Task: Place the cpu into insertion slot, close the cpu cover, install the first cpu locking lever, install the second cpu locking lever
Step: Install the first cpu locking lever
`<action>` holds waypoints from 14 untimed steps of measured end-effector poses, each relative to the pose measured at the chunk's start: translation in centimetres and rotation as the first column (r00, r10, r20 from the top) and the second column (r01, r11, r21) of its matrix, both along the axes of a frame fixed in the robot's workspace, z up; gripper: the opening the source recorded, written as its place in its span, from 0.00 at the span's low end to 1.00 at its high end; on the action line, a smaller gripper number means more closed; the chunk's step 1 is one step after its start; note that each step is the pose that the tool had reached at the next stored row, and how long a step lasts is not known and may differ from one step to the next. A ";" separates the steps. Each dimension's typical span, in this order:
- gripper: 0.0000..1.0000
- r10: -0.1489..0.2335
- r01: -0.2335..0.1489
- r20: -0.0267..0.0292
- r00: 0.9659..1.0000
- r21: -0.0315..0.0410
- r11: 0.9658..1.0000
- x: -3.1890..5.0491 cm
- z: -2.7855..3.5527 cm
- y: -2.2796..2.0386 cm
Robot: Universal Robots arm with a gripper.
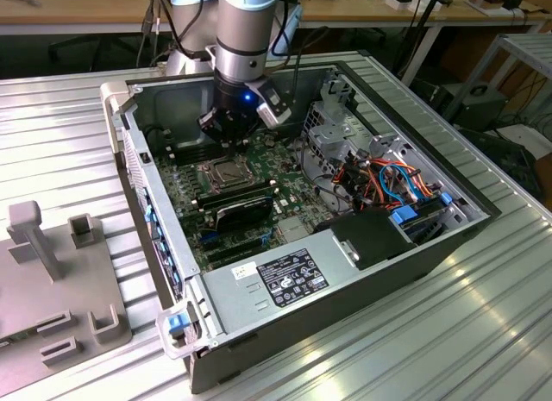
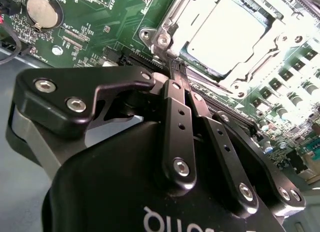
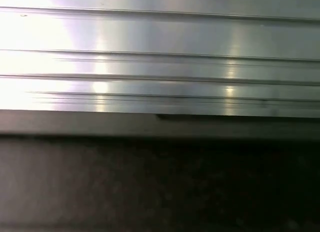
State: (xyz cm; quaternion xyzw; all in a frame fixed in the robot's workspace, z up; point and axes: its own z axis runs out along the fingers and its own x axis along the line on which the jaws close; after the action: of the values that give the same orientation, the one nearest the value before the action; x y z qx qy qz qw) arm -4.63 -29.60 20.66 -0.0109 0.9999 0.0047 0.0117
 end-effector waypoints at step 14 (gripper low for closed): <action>0.11 0.005 -0.005 -0.003 1.000 0.000 1.000 0.13 -0.18 -0.35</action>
State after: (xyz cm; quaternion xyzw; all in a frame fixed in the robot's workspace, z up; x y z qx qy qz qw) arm -4.51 -29.95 20.49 -0.0133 0.9999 0.0047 0.0100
